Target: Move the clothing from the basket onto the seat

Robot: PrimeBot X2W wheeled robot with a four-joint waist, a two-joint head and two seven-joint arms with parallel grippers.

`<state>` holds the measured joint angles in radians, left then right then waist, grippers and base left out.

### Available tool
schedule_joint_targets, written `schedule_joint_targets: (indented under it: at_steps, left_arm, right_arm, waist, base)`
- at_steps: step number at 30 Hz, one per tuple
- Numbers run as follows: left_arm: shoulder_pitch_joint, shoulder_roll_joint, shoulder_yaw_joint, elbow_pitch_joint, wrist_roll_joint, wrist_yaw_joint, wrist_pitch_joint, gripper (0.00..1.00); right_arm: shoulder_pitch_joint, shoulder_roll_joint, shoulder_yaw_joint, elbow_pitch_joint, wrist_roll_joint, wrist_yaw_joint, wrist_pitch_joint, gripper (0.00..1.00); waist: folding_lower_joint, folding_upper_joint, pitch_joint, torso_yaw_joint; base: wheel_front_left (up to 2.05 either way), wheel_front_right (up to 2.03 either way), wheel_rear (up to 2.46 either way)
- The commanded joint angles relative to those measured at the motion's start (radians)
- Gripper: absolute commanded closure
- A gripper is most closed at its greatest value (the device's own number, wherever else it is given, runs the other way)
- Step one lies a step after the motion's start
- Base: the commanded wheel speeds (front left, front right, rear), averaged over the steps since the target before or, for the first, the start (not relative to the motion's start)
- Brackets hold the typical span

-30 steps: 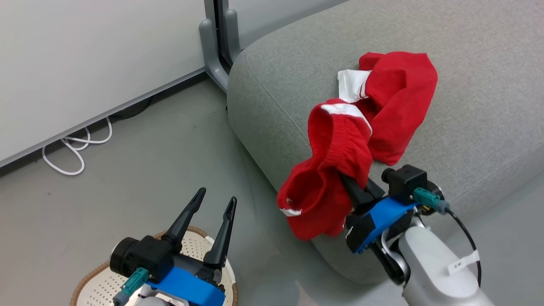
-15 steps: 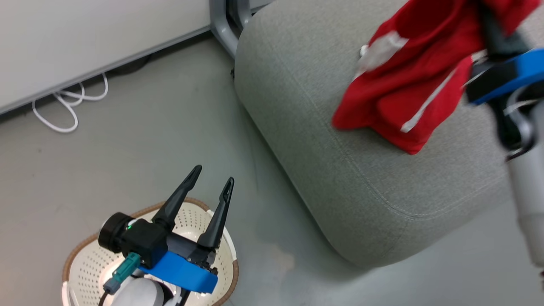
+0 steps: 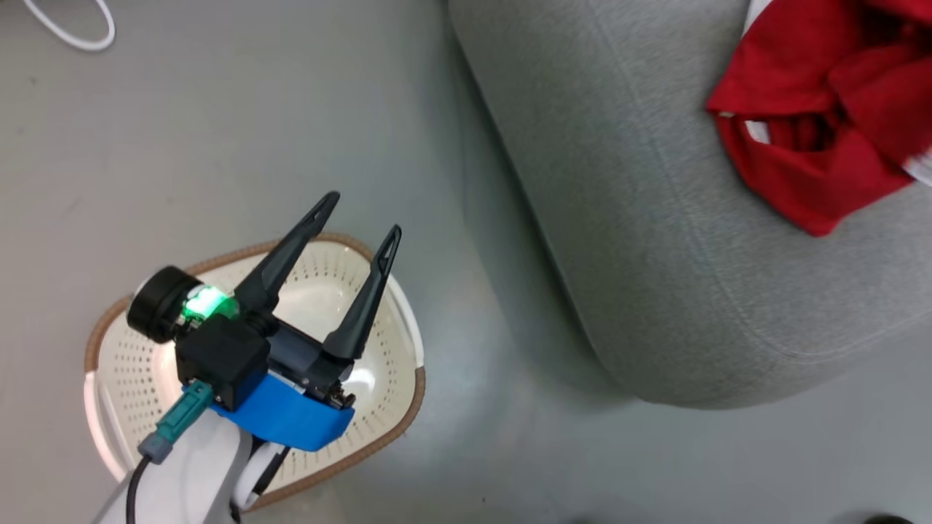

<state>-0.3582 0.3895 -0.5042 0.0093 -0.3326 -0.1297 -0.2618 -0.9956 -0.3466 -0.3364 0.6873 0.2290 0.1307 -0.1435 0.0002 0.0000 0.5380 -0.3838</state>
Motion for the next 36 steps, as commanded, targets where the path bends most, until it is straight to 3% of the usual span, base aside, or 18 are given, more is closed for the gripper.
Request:
schedule_joint_targets:
  at_steps: [1, 13, 14, 15, 16, 29, 36]
  left_arm:
    - [-0.024, 0.011, -0.004, -0.011, 0.008, -0.001, -0.005, 0.0]
    - [-0.027, 0.028, 0.004, -0.011, 0.008, -0.001, -0.005, 0.0]
    - [-0.026, 0.027, 0.006, -0.009, 0.008, -0.001, -0.005, 0.0]
    - [-0.025, 0.026, 0.008, -0.007, 0.007, -0.001, -0.005, 0.0]
    - [-0.025, 0.024, 0.01, -0.006, 0.008, -0.001, -0.005, 0.0]
    - [-0.032, -0.014, -0.001, 0.012, 0.005, -0.001, -0.005, 0.0]
    - [-0.01, -0.073, 0.014, 0.027, -0.012, -0.001, -0.005, 0.0]
  right_arm:
    - [0.018, 0.018, -0.007, 0.03, -0.015, 0.0, -0.013, 1.0]
    - [-0.009, 0.083, -0.076, 0.256, -0.072, 0.0, -0.1, 1.0]
    - [-0.013, 0.084, -0.068, 0.264, -0.071, 0.0, -0.103, 0.86]
    - [-0.016, 0.08, -0.062, 0.271, -0.075, 0.0, -0.107, 0.39]
    - [-0.019, 0.077, -0.058, 0.277, -0.076, 0.0, -0.109, 0.0]
    - [0.008, 0.052, -0.021, 0.293, -0.09, 0.0, -0.122, 0.0]
    - [0.113, 0.052, 0.02, 0.24, -0.075, 0.0, -0.122, 0.0]
  waist:
    - [-0.0002, 0.0, 0.073, 0.047]
    - [-0.0002, 0.0, 0.112, 0.071]
    - [-0.0002, 0.0, 0.11, 0.071]
    - [-0.0002, 0.0, 0.108, 0.07]
    - [-0.0002, 0.0, 0.106, 0.069]
    - [-0.0002, 0.0, 0.073, 0.082]
    - [-0.0002, 0.0, -0.01, 0.119]
  base:
    - [0.0, 0.0, 0.0]
    - [0.0, 0.0, 0.0]
    - [0.0, 0.0, 0.0]
    - [0.0, 0.0, 0.0]
    - [0.0, 0.0, 0.0]
    - [0.0, 0.0, 0.0]
    - [0.0, 0.0, 0.0]
